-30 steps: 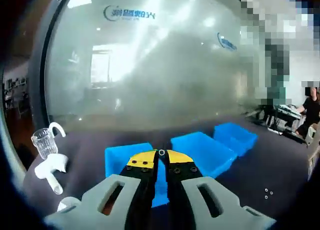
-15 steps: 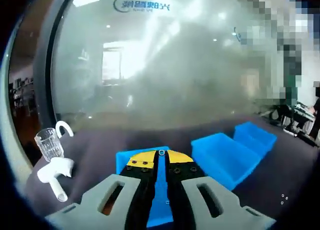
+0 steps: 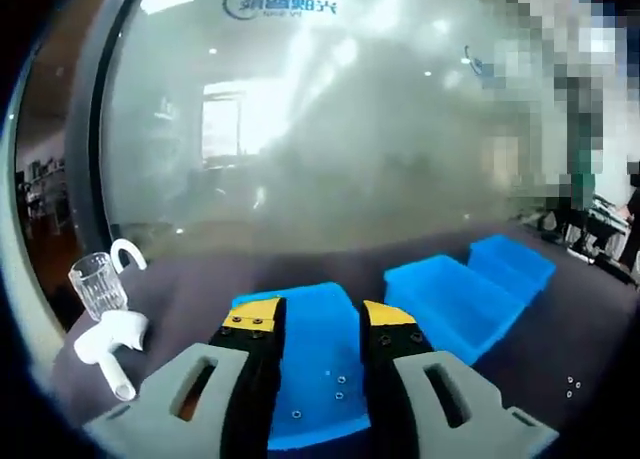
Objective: Sort the screws, nuts, and washers into the corresponding bins
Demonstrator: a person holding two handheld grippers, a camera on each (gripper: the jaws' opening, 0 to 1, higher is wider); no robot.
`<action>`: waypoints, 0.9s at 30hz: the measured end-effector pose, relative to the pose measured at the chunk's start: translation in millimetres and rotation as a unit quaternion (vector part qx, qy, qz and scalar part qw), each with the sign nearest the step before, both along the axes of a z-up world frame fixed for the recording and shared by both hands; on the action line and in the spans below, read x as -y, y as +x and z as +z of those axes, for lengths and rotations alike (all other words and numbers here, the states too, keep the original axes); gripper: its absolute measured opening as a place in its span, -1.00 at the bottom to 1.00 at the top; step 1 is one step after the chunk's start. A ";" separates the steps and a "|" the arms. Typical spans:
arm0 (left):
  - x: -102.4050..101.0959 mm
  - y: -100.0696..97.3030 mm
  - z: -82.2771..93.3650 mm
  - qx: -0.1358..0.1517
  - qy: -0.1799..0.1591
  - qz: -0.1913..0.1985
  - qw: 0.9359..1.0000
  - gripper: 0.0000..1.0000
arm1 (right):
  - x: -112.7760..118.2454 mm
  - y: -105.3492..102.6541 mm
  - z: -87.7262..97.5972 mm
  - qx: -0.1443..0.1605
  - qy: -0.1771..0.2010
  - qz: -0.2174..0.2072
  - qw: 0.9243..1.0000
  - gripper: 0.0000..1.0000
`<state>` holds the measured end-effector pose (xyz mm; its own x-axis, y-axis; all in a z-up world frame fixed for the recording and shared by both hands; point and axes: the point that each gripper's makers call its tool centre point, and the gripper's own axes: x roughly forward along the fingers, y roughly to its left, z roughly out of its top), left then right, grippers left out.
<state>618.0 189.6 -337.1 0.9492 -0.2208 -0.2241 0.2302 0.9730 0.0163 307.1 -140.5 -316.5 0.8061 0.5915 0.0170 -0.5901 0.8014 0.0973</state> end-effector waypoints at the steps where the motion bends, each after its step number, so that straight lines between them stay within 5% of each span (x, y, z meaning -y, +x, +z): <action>1: 0.3 -2.6 0.6 0.003 0.001 -0.001 1.000 -0.39 | 0.1 -0.3 -0.5 0.000 0.000 0.000 1.000 -0.29; 12: -1.9 -37.6 6.2 0.018 -0.028 -0.044 0.998 -0.20 | 1.3 -0.8 -1.3 -0.001 0.000 -0.001 1.000 -0.29; 27: 8.8 -140.0 21.5 0.063 -0.076 -0.109 0.989 -0.17 | -5.6 3.9 4.7 0.005 -0.006 0.007 1.000 -0.29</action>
